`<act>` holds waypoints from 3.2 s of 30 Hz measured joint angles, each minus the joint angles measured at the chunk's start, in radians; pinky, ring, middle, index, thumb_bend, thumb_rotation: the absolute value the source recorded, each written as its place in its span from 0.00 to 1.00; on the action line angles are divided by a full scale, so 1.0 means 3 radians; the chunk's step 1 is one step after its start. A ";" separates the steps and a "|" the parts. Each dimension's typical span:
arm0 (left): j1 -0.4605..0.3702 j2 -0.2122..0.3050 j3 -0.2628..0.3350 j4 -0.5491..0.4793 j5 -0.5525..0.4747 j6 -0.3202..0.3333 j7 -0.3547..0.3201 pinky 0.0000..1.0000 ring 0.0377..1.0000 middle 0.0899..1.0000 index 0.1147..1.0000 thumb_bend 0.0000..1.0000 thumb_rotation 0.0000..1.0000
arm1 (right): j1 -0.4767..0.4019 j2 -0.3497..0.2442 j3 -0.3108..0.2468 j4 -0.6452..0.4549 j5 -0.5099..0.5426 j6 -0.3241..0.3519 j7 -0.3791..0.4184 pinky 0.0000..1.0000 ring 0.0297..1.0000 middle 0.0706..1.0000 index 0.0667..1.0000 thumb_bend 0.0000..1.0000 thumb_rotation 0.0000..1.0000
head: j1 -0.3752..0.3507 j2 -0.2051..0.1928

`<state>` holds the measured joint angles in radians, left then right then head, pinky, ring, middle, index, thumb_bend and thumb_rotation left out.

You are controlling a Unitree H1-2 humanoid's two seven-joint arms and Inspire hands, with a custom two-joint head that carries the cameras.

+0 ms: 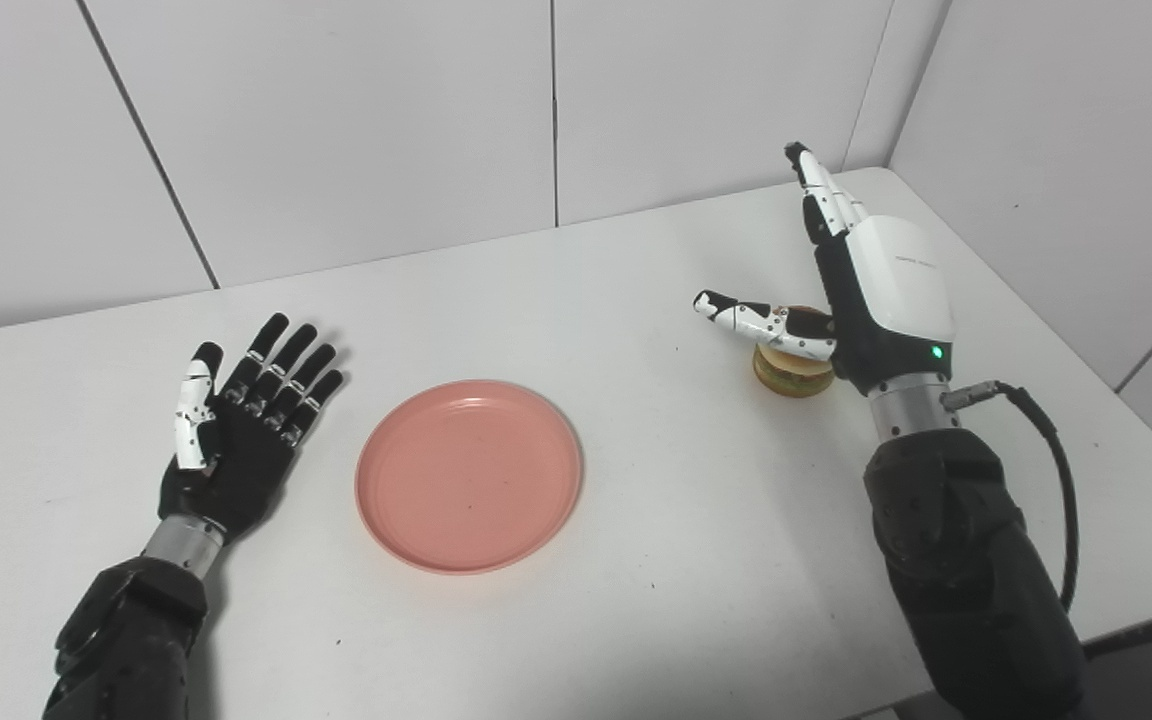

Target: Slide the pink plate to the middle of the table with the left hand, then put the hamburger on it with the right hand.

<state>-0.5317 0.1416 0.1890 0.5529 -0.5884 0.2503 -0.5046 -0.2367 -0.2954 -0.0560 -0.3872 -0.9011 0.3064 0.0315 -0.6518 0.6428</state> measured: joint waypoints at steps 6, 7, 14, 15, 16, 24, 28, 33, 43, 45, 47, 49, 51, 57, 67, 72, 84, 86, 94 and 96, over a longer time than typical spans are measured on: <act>-0.0089 0.0065 0.0074 0.0146 -0.0003 0.0000 -0.0020 0.95 0.92 0.94 0.93 0.40 1.00 | 0.0036 -0.0089 -0.0090 0.0076 -0.0239 0.0128 0.0075 0.86 0.95 0.98 1.00 0.99 0.79 | -0.0036 0.0020; -0.0100 0.0069 0.0085 0.0168 -0.0009 0.0000 -0.0025 0.95 0.92 0.94 0.93 0.40 1.00 | 0.0038 -0.0103 -0.0110 0.0081 -0.0261 0.0139 0.0076 0.86 0.94 0.97 1.00 0.99 0.80 | -0.0036 0.0020; -0.0113 0.0080 0.0103 0.0201 -0.0009 -0.0002 -0.0060 0.94 0.92 0.93 0.93 0.40 1.00 | 0.0056 -0.0190 -0.0250 0.0353 -0.0306 0.0212 0.0060 0.84 0.93 0.98 1.00 1.00 0.83 | -0.0031 0.0056; -0.0113 0.0080 0.0105 0.0201 -0.0009 -0.0002 -0.0064 0.95 0.92 0.93 0.93 0.40 1.00 | 0.0070 -0.0190 -0.0252 0.0393 -0.0300 0.0235 0.0060 0.83 0.93 0.99 1.00 1.00 0.83 | -0.0026 0.0066; -0.0113 0.0080 0.0113 0.0201 -0.0009 -0.0002 -0.0066 0.95 0.92 0.93 0.93 0.40 1.00 | 0.0079 -0.0189 -0.0251 0.0416 -0.0295 0.0260 0.0067 0.83 0.93 0.99 1.00 1.00 0.83 | -0.0026 0.0071; -0.0096 0.0081 0.0127 0.0173 -0.0010 0.0000 -0.0065 0.95 0.91 0.93 0.92 0.39 1.00 | 0.0076 -0.0187 -0.0243 0.0696 -0.0161 0.0304 -0.0018 0.82 0.92 0.96 1.00 1.00 0.82 | -0.0021 0.0087; -0.0088 0.0081 0.0139 0.0164 -0.0016 0.0001 -0.0063 0.94 0.91 0.93 0.92 0.39 1.00 | 0.0048 -0.0158 -0.0236 0.0762 -0.0022 0.0320 -0.0029 0.78 0.91 0.95 1.00 1.00 0.81 | -0.0016 0.0107; -0.0063 0.0085 0.0132 0.0120 -0.0016 0.0004 -0.0059 0.94 0.91 0.93 0.92 0.39 1.00 | 0.0013 -0.0133 -0.0163 0.0784 0.0075 0.0350 -0.0026 0.78 0.90 0.94 0.99 1.00 0.78 | 0.0000 0.0133; 0.0029 0.0093 0.0118 -0.0051 -0.0016 0.0054 0.0008 0.96 0.92 0.94 0.94 0.38 1.00 | -0.0051 -0.0095 -0.0001 0.0896 0.0194 0.0463 0.0054 0.75 0.90 0.95 0.99 1.00 0.74 | 0.0040 0.0158; 0.0032 0.0094 0.0113 -0.0055 -0.0016 0.0056 0.0008 0.96 0.93 0.94 0.94 0.38 1.00 | -0.0068 -0.0086 0.0018 0.0916 0.0201 0.0503 0.0076 0.72 0.89 0.96 0.99 1.00 0.74 | 0.0046 0.0164; 0.0031 0.0096 0.0107 -0.0055 -0.0016 0.0056 0.0006 0.96 0.93 0.94 0.94 0.38 1.00 | -0.0074 -0.0084 0.0030 0.0926 0.0199 0.0512 0.0082 0.71 0.89 0.96 0.99 1.00 0.73 | 0.0046 0.0179; 0.0033 0.0097 0.0108 -0.0057 -0.0016 0.0056 0.0006 0.96 0.93 0.94 0.94 0.38 1.00 | -0.0077 -0.0071 0.0026 0.0927 0.0186 0.0519 0.0115 0.71 0.88 0.95 0.99 1.00 0.72 | 0.0046 0.0179; 0.0033 0.0099 0.0107 -0.0056 -0.0016 0.0056 0.0006 0.96 0.93 0.94 0.95 0.38 1.00 | -0.0079 -0.0055 0.0025 0.0937 0.0175 0.0521 0.0141 0.71 0.88 0.95 0.99 1.00 0.71 | 0.0046 0.0179; 0.0033 0.0109 0.0088 -0.0056 -0.0016 0.0056 0.0004 0.96 0.93 0.94 0.94 0.39 1.00 | -0.0093 -0.0052 0.0037 0.1014 0.0019 0.0525 0.0162 0.84 0.94 0.99 1.00 1.00 0.70 | 0.0046 0.0210; 0.0031 0.0121 0.0080 -0.0045 -0.0016 0.0056 -0.0019 0.95 0.92 0.93 0.93 0.39 1.00 | -0.0097 -0.0078 0.0068 0.1128 -0.0092 0.0525 0.0166 0.86 0.94 0.98 1.00 1.00 0.66 | 0.0071 0.0235; 0.0038 0.0120 0.0077 -0.0061 -0.0016 0.0056 -0.0012 0.96 0.93 0.94 0.94 0.39 1.00 | -0.0126 -0.0081 0.0068 0.1167 -0.0090 0.0525 0.0148 0.80 0.90 0.94 0.96 1.00 0.63 | 0.0086 0.0245; 0.0089 0.0132 0.0033 -0.0141 -0.0016 0.0056 -0.0013 0.96 0.93 0.94 0.94 0.39 1.00 | -0.0290 -0.0073 0.0082 0.1339 -0.0089 0.0525 0.0064 0.42 0.53 0.61 0.72 0.91 0.42 | 0.0153 0.0281; 0.0088 0.0132 0.0027 -0.0141 -0.0016 0.0056 -0.0013 0.96 0.92 0.94 0.94 0.39 1.00 | -0.0335 -0.0066 0.0065 0.1419 -0.0016 0.0524 -0.0011 0.31 0.39 0.47 0.65 0.85 0.32 | 0.0153 0.0281; 0.0093 0.0131 0.0017 -0.0153 -0.0016 0.0056 -0.0012 0.97 0.93 0.95 0.95 0.39 1.00 | -0.0443 -0.0073 0.0041 0.1626 0.0300 0.0523 -0.0294 0.24 0.30 0.37 0.49 0.52 0.02 | 0.0199 0.0307; 0.0093 0.0131 0.0017 -0.0153 -0.0016 0.0056 -0.0012 0.97 0.93 0.95 0.95 0.39 1.00 | -0.0443 -0.0081 0.0053 0.1627 0.0327 0.0523 -0.0311 0.23 0.29 0.36 0.49 0.52 0.01 | 0.0209 0.0307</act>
<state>-0.5039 0.1811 0.1941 0.5070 -0.5931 0.2671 -0.5082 -0.3697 -0.3199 -0.0402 0.1011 -0.8030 0.4633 -0.0616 -0.5891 0.7348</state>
